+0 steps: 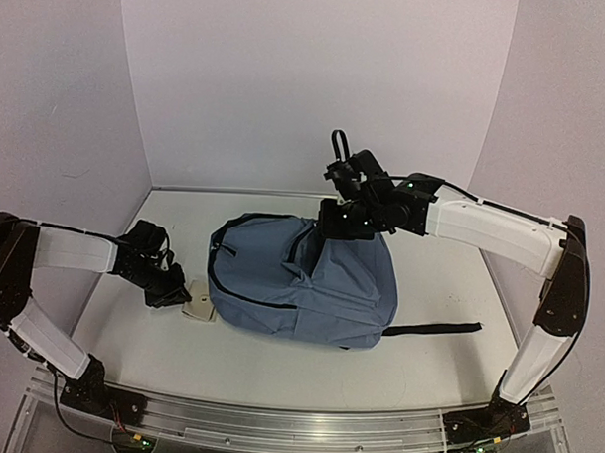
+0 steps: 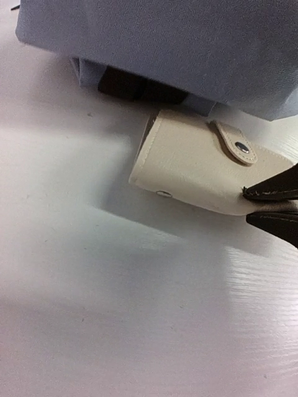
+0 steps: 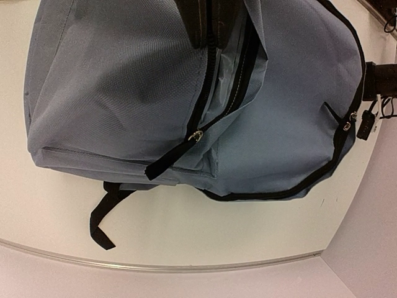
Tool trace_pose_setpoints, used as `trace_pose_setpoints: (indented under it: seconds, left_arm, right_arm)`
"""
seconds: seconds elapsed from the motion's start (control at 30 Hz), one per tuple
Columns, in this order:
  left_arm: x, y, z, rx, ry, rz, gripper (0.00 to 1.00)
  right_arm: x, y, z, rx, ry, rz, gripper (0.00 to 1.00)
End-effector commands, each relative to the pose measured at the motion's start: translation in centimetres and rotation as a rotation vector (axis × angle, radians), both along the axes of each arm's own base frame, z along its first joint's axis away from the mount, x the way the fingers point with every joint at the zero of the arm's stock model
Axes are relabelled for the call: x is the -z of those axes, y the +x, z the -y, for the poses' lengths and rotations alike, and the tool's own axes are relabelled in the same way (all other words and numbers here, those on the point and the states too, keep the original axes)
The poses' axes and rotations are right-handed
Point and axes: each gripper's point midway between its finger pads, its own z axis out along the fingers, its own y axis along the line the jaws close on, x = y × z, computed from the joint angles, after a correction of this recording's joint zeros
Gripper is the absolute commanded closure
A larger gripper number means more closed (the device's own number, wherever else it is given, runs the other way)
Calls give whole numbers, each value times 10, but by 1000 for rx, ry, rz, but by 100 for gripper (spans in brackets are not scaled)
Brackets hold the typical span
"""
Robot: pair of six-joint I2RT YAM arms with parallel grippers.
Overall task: Pack the student bag
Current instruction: Pick up the personal item from the center of the board, then place the personal item in the student bag.
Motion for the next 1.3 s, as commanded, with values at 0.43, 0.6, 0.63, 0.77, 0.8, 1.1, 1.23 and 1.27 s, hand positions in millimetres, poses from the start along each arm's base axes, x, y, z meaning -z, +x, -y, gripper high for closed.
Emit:
trace_pose_setpoints:
  seconds: [0.43,0.6,0.63,0.77,0.8,1.1,1.23,1.27]
  left_arm:
    - [-236,-12,36,153,-342,471,100]
    - [-287,-15,72,263,-486,548,100]
    - [-290,-14,81,280,-497,547,100]
    - [-292,-14,128,385,-538,537,100]
    - [-287,-14,141,411,-547,518,100]
    - [-263,-4,208,532,-612,444,100]
    - [-243,5,217,525,-594,399,100]
    - [-240,7,219,524,-591,397,100]
  right_arm:
    - [-81,1,-7,-43,168,142,100]
    - [-80,1,-13,-62,173,133,100]
    - [-80,1,-14,-64,176,132,100]
    - [-87,-1,-16,-78,194,136,100]
    - [-89,-2,-16,-81,198,137,100]
    - [-98,-6,-17,-97,228,140,100]
    - [-104,-8,-18,-105,242,148,100]
    - [-105,-9,-18,-110,246,149,100]
